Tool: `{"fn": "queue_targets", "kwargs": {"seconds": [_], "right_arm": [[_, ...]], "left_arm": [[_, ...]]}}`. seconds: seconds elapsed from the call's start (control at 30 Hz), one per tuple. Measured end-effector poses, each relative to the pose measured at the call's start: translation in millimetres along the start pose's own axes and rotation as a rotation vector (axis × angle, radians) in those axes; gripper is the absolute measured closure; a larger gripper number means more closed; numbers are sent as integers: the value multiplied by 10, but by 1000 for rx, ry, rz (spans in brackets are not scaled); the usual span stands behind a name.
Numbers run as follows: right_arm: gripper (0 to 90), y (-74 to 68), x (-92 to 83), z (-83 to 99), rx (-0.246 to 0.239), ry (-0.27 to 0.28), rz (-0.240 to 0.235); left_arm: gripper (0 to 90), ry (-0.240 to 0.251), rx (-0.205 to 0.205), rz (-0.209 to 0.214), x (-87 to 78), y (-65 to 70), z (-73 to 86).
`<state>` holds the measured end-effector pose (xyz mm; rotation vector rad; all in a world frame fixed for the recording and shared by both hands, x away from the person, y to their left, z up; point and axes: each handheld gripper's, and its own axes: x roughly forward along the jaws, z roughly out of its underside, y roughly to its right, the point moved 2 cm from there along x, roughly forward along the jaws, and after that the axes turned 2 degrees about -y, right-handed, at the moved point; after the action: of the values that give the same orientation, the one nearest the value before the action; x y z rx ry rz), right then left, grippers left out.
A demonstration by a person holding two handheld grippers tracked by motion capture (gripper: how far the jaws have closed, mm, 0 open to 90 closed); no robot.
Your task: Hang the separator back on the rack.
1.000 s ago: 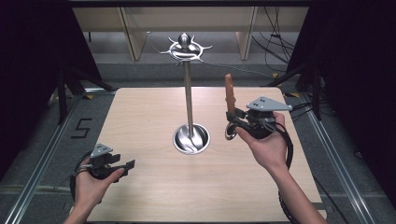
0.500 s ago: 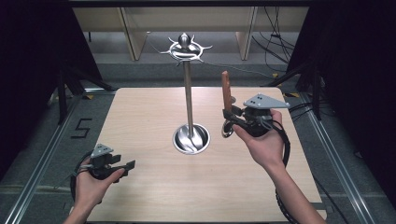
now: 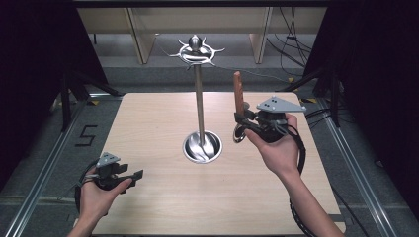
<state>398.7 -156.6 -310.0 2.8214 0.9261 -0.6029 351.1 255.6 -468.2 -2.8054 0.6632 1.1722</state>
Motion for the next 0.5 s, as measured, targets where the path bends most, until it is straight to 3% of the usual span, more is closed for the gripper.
{"fn": "queue_targets", "kwargs": {"seconds": [0.5], "right_arm": [[705, -6, 6, -67, -16, 28, -6]], "left_arm": [[333, -11, 14, -1, -7, -6, 0]]}}
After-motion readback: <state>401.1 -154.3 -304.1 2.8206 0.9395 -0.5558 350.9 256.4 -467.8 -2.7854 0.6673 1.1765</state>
